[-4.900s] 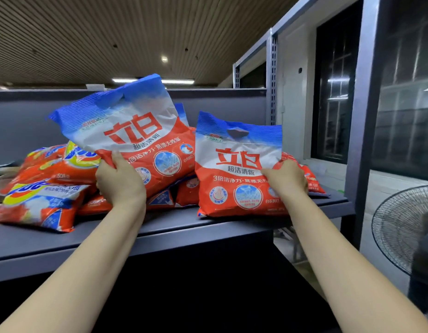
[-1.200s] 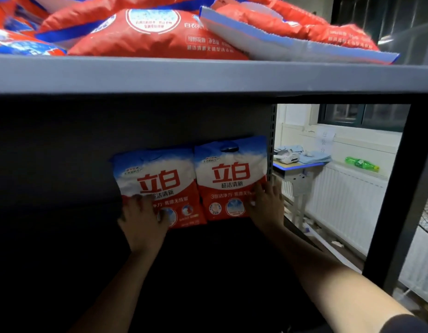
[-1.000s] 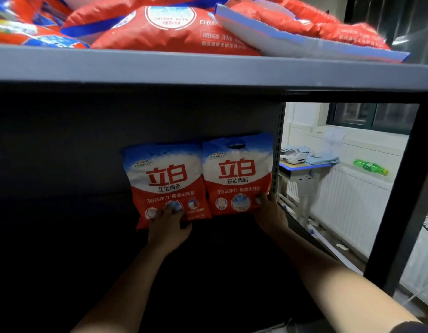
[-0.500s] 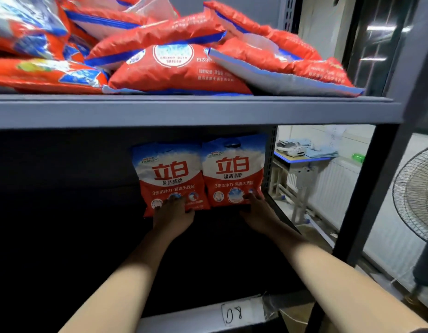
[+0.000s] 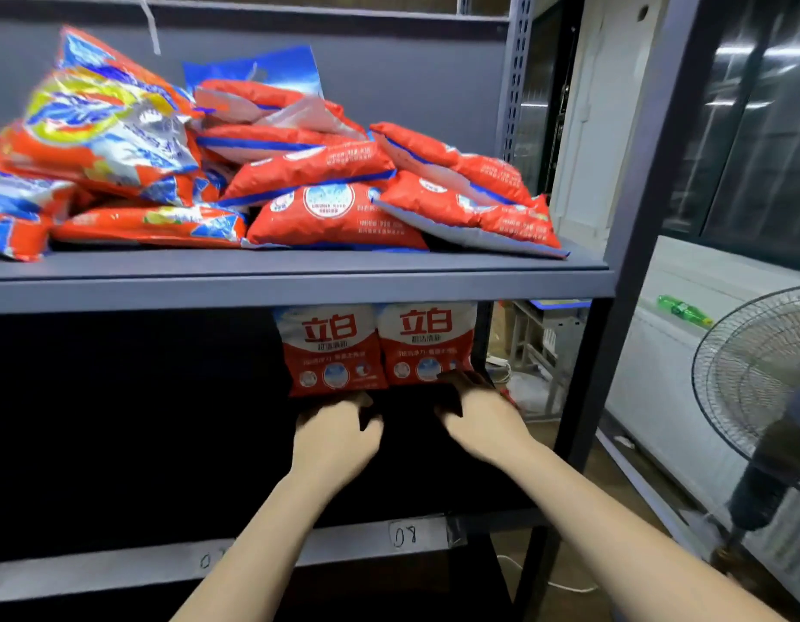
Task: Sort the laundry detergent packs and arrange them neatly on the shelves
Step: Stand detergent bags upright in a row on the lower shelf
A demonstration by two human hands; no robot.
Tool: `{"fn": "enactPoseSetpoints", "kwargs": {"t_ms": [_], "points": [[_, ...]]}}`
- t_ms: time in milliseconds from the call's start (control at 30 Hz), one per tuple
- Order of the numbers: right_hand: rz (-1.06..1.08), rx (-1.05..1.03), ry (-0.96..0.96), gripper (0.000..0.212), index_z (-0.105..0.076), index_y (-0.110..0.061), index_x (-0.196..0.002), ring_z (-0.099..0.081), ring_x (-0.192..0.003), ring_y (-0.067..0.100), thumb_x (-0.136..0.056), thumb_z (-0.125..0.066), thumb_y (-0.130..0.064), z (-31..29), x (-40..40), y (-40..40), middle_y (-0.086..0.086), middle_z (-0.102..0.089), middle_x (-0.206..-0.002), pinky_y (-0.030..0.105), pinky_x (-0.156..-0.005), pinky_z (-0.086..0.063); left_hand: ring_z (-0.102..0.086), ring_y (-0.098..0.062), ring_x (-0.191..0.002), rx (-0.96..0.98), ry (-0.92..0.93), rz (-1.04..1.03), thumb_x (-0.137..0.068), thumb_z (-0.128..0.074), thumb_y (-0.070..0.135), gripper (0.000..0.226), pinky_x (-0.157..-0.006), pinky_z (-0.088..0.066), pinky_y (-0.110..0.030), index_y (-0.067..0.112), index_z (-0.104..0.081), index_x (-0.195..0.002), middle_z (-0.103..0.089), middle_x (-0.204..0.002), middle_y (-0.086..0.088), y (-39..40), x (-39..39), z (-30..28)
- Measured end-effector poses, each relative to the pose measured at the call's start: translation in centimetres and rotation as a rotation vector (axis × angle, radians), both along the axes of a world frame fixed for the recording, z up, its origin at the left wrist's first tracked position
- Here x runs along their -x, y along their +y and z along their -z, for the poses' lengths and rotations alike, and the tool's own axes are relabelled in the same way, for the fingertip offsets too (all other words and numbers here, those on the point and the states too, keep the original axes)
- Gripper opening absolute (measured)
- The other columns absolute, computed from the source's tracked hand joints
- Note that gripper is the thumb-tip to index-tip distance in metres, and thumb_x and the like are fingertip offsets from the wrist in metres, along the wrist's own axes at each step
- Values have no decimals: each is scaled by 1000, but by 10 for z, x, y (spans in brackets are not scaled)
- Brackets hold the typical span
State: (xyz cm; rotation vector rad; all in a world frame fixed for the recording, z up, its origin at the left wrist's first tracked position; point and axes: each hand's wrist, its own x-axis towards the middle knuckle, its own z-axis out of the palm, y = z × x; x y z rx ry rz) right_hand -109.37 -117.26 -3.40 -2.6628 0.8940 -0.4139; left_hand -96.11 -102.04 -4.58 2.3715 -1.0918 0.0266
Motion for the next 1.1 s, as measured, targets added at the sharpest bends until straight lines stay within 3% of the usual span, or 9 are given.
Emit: {"fn": "enactPoseSetpoints", "kwargs": {"t_ms": [67,200,433,500,600,700,833,967,1100], "points": [[-4,15,-20,39,-52,-19,-123,-59,-102,26,-92,-48,-42,-21,15,12,5,-60,-116,36,-84,-50,-57,-14,-107,27,-75,-2,-90,-43,46,34,-93,-37,-34,33,-57,-118,-63,-115,10,15,15,-22],[-119,79,-205,33,-58,-33,-115,-57,-107,9,-89,-50,-51,-71,38,33,-15,-62,-112,28,-84,-46,-58,-2,-75,160,-164,14,-85,-45,52,22,-67,-42,-24,35,-56,-76,-62,-76,18,37,35,-78],[-144,42,-559,22,-66,-31,-76,-62,-70,-1,-82,-58,-50,-156,48,49,-19,-67,-71,29,-67,-51,-59,-15,-64,449,-286,-37,-87,-54,44,34,-59,-47,-33,19,-58,-64,-60,-58,7,53,33,-179],[-135,65,-661,21,-67,-26,-73,-61,-68,2,-84,-60,-42,-175,41,43,-14,-66,-68,32,-67,-51,-58,-19,-67,523,-289,-55,-88,-56,38,29,-61,-44,-32,21,-57,-64,-59,-59,10,48,17,-203],[-51,130,-740,21,-66,-22,-71,-61,-70,12,-86,-59,-34,-203,22,26,-8,-65,-66,34,-69,-49,-59,-22,-86,516,-268,-89,-88,-54,37,17,-75,-46,-34,23,-63,-86,-65,-88,5,36,-18,-231],[62,153,-782,17,-67,-22,-88,-61,-91,23,-88,-56,-35,-226,-3,1,-2,-69,-86,37,-81,-49,-53,-29,-111,440,-260,-134,-89,-51,39,37,-94,-44,-44,16,-58,-117,-59,-120,-7,22,-59,-250],[384,184,-600,56,-49,-15,-127,-42,-123,32,-88,-48,-55,-243,-32,-35,9,-53,-130,43,-98,-36,-46,-38,-122,296,-136,-243,-89,-43,48,58,-98,-40,-44,9,-48,-131,-51,-134,-18,-1,-108,-261],[560,-158,-412,77,-40,-6,-139,-37,-131,38,-90,-30,-65,-243,-48,-73,20,-42,-143,45,-105,-31,-42,-40,-127,302,111,-282,-89,-41,49,67,-104,-34,-41,3,-40,-139,-42,-142,-23,-20,-142,-253],[627,-201,-320,75,-43,-11,-140,-36,-132,35,-91,-20,-64,-244,-58,-94,16,-42,-144,45,-106,-26,-46,-39,-123,310,163,-313,-90,-40,47,65,-101,-37,-41,2,-44,-137,-46,-139,-22,-27,-162,-257]]}}
